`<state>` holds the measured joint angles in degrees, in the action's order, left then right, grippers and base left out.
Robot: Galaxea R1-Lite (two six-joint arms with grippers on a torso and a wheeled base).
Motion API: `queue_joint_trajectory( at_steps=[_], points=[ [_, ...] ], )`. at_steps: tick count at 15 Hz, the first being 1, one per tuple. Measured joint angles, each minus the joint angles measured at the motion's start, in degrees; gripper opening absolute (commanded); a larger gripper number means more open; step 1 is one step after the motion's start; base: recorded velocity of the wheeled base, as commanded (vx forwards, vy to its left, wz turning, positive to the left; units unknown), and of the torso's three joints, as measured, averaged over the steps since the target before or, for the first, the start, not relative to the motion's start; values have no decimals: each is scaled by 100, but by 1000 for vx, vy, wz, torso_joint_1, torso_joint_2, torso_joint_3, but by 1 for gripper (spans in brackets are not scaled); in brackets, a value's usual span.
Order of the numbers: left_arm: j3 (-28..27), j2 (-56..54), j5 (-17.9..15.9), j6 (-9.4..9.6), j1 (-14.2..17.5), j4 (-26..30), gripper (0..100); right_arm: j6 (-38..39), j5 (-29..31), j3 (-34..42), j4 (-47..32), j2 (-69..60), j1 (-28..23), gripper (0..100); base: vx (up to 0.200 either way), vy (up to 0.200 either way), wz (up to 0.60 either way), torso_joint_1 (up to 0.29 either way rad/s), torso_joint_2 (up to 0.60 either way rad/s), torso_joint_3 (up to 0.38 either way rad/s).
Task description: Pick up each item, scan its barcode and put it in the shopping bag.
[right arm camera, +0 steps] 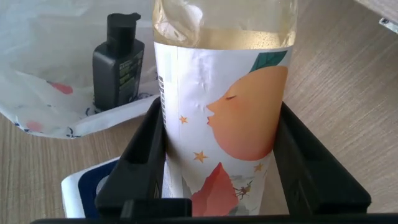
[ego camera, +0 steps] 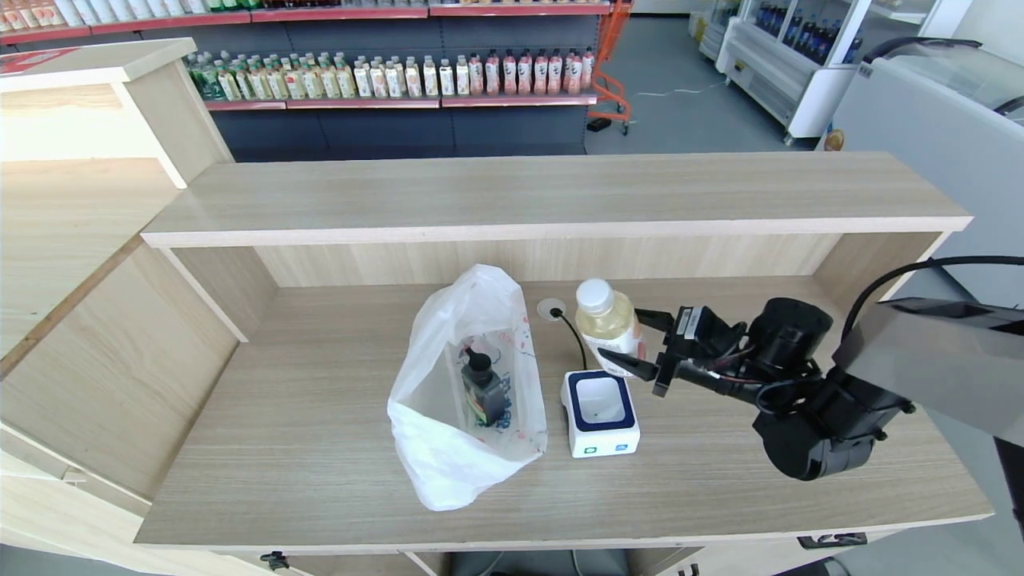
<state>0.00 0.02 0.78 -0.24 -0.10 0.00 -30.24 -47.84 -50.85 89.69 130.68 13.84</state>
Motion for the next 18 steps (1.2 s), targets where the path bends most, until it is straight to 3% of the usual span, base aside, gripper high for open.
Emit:
queue_joint_trajectory(
  at_steps=[5,10,11,18],
  points=[
    [0,0,-2,2,0,0,100,1755,265,262,-115,-1458,-6,0,0,0,0,0,0,0],
    [0,0,0,2,0,0,100,3029,1963,462,6,-1801,316,0,0,0,0,0,0,0],
    [0,0,0,2,0,0,100,3191,2275,549,1,-1822,433,0,0,0,0,0,0,0],
    [0,0,-5,6,0,0,100,3291,2792,1351,9,-2018,980,0,0,0,0,0,0,0]
  ],
)
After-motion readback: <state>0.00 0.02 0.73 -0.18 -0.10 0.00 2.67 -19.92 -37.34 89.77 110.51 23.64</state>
